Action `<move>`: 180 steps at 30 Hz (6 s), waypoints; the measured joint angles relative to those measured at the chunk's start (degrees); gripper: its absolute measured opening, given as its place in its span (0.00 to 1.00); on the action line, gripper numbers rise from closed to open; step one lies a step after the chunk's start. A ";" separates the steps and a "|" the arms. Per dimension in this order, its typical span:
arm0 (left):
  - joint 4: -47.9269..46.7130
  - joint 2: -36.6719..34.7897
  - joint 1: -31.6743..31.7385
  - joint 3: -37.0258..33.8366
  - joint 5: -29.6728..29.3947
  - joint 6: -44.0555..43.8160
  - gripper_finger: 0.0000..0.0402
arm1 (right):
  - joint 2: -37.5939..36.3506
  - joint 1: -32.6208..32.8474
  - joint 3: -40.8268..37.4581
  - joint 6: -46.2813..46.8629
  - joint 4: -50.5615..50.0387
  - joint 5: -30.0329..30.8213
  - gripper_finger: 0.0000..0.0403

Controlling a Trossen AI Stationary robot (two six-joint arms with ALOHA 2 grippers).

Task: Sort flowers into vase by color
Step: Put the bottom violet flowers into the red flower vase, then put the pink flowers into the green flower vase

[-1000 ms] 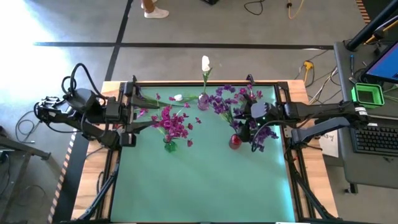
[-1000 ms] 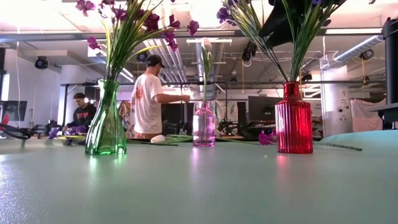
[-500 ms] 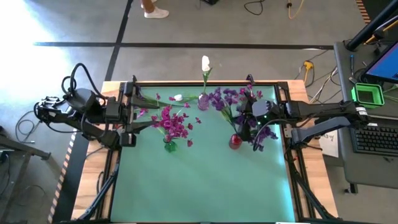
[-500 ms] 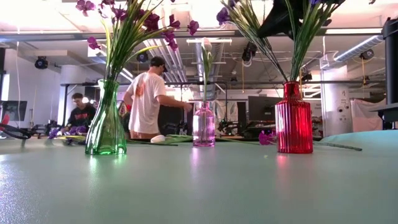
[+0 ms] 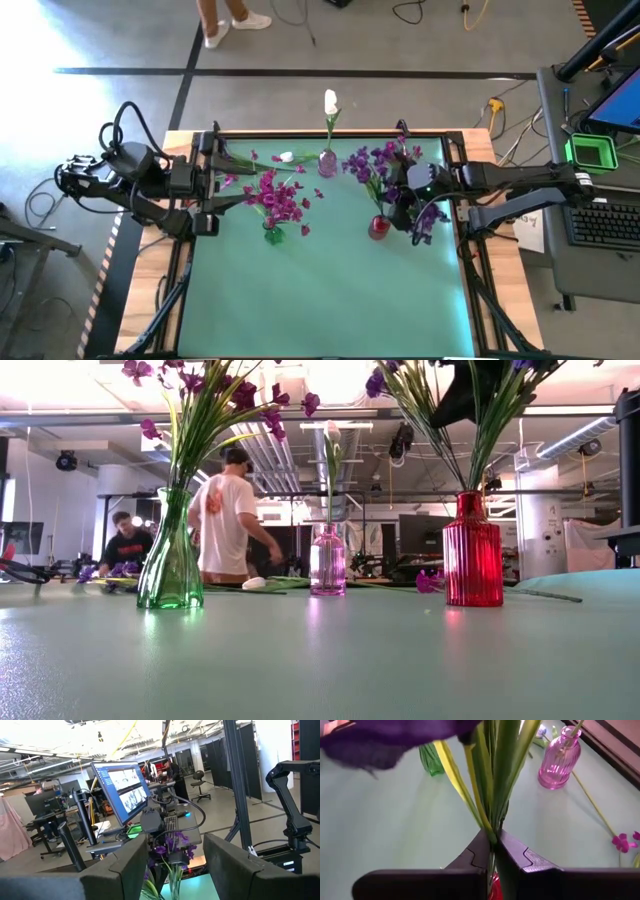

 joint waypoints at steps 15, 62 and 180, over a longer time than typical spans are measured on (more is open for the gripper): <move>-0.37 0.00 0.00 0.00 0.00 0.00 0.45 | 0.37 0.01 -0.24 0.03 -1.79 -2.85 0.10; -1.10 1.27 0.00 -0.72 -0.15 -0.02 0.45 | 17.44 -0.17 33.28 -14.34 -4.97 -1.37 0.56; -26.91 -0.22 -0.28 1.20 -24.96 -18.62 0.45 | 24.59 -40.60 -17.41 5.39 5.43 -9.62 0.56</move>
